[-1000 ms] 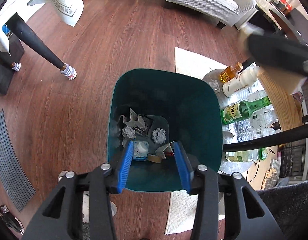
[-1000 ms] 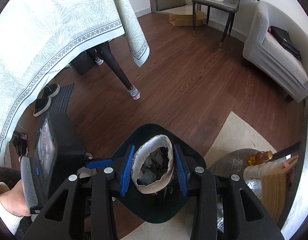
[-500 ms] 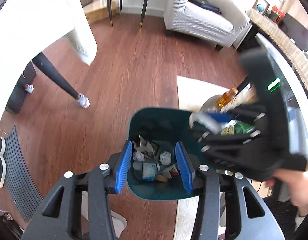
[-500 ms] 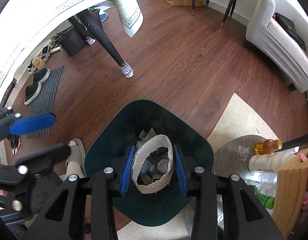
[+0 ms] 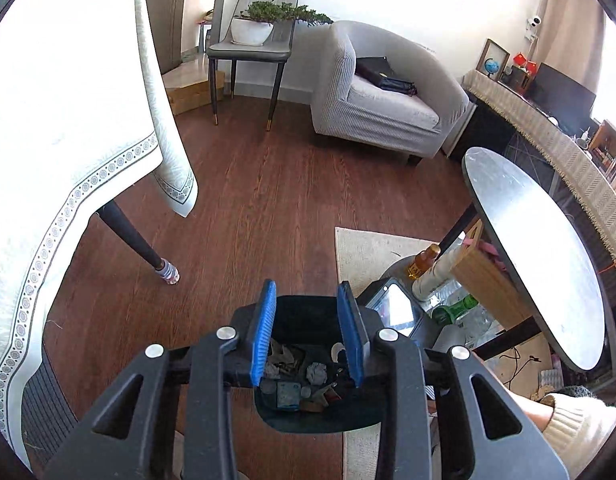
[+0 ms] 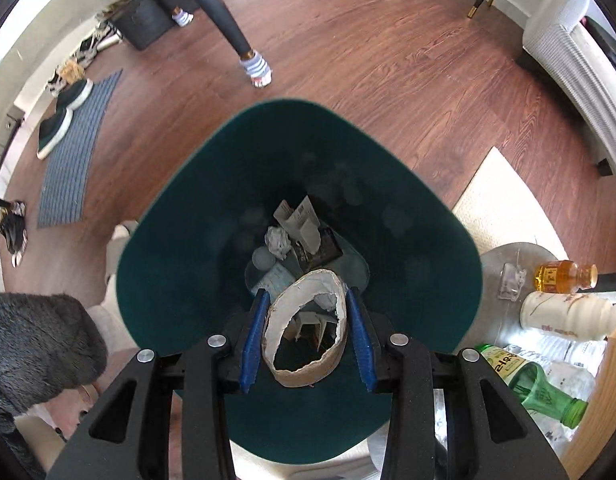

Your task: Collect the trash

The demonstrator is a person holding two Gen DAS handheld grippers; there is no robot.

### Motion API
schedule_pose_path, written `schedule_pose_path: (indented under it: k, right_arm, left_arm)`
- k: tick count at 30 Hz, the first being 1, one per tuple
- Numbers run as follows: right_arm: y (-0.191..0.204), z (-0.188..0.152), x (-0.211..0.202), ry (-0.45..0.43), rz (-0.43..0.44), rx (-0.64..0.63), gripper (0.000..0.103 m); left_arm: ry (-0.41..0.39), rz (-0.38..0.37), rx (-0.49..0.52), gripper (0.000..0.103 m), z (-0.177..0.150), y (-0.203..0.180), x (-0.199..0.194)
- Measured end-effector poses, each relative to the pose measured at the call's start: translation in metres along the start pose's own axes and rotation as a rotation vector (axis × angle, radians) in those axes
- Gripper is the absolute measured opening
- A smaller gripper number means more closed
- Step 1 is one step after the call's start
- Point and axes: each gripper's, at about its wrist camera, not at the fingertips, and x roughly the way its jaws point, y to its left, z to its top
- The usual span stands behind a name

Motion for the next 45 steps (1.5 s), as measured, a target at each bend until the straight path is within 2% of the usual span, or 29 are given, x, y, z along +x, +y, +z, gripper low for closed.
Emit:
schedule_pose_path:
  k: [2,5,9,13,20,25,30,33,35,39,43,44,45]
  right_arm:
    - [0.0,-0.002,0.006,0.013,-0.005,-0.009,0.041]
    - [0.0,-0.007,0.013,0.041,-0.016,-0.024,0.052]
    - [0.002,-0.012,0.015,0.06,-0.045,-0.052,0.052]
    - [0.004,-0.016,0.0,0.026,-0.054,-0.07,0.052]
    - [0.012,-0.018,-0.072,-0.146,-0.053,-0.105,0.052]
    - [0.011,-0.029,-0.127,-0.284,-0.066,-0.093,0.045]
    - [-0.004,-0.05,-0.184,-0.418,-0.083,-0.037,0.043]
    - [-0.018,-0.074,-0.216,-0.498,-0.09,0.024,0.043]
    - [-0.029,-0.096,-0.234,-0.533,-0.134,0.061,0.043]
    - [-0.057,-0.141,-0.26,-0.587,-0.174,0.173,0.043]
    - [-0.089,-0.193,-0.282,-0.645,-0.2,0.302,0.043]
    - [-0.094,-0.204,-0.288,-0.661,-0.209,0.327,0.047]
    - [-0.099,-0.216,-0.293,-0.674,-0.223,0.352,0.056]
  left_arm:
    - [-0.009,-0.004,-0.011,0.032,0.002,-0.001,-0.006]
    - [-0.023,-0.011,-0.026,0.032,0.007,0.0,-0.012]
    - [-0.045,-0.014,-0.027,0.032,0.016,-0.001,-0.019]
    - [-0.058,-0.019,-0.029,0.032,0.019,-0.004,-0.021]
    - [-0.077,-0.006,-0.021,0.033,0.025,-0.011,-0.023]
    - [-0.092,-0.012,-0.015,0.035,0.027,-0.018,-0.024]
    - [-0.089,0.018,0.017,0.042,0.019,-0.034,-0.023]
    - [-0.11,0.029,0.036,0.055,0.013,-0.046,-0.03]
    - [-0.133,0.04,0.043,0.068,0.007,-0.053,-0.038]
    - [-0.163,0.036,-0.001,0.081,-0.015,-0.06,-0.056]
    - [-0.183,0.077,-0.01,0.092,-0.035,-0.071,-0.077]
    - [-0.182,0.09,-0.009,0.093,-0.038,-0.075,-0.081]
    - [-0.172,0.105,-0.004,0.094,-0.042,-0.079,-0.086]
